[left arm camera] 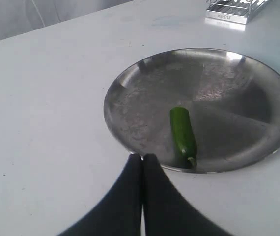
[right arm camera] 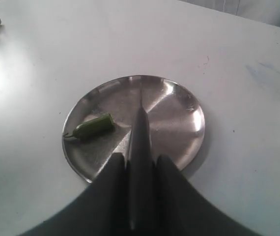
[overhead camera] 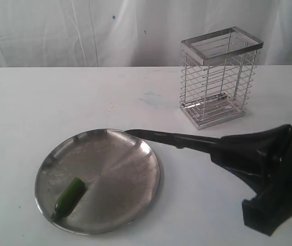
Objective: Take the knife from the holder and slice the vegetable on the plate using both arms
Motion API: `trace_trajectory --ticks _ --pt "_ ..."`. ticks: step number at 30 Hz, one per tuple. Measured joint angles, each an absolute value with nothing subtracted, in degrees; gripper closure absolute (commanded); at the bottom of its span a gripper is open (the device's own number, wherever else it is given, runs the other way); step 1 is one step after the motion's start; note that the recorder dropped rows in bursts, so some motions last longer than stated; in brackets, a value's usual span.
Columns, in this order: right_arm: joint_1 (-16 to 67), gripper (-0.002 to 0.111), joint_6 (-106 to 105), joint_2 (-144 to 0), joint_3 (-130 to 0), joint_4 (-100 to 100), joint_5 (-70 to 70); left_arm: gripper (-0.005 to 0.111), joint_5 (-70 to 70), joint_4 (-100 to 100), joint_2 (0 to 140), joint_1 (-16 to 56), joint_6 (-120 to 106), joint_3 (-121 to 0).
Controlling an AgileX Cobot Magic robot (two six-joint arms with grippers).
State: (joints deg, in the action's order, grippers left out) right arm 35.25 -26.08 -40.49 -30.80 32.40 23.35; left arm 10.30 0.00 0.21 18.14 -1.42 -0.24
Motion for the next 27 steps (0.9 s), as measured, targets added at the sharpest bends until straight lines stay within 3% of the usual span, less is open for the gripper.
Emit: trace_trajectory --ticks 12,22,27 --pt "41.2 0.105 -27.6 -39.0 -26.1 33.8 15.4 0.107 10.0 0.0 0.2 18.1 -1.4 -0.2" --pt "48.5 0.105 -27.6 -47.6 -26.1 33.9 8.0 0.107 -6.0 -15.1 0.2 18.1 11.4 -0.2" --pt "54.0 0.105 -27.6 -51.0 -26.1 34.0 1.7 0.107 -7.5 -16.9 0.2 18.1 14.4 -0.2"
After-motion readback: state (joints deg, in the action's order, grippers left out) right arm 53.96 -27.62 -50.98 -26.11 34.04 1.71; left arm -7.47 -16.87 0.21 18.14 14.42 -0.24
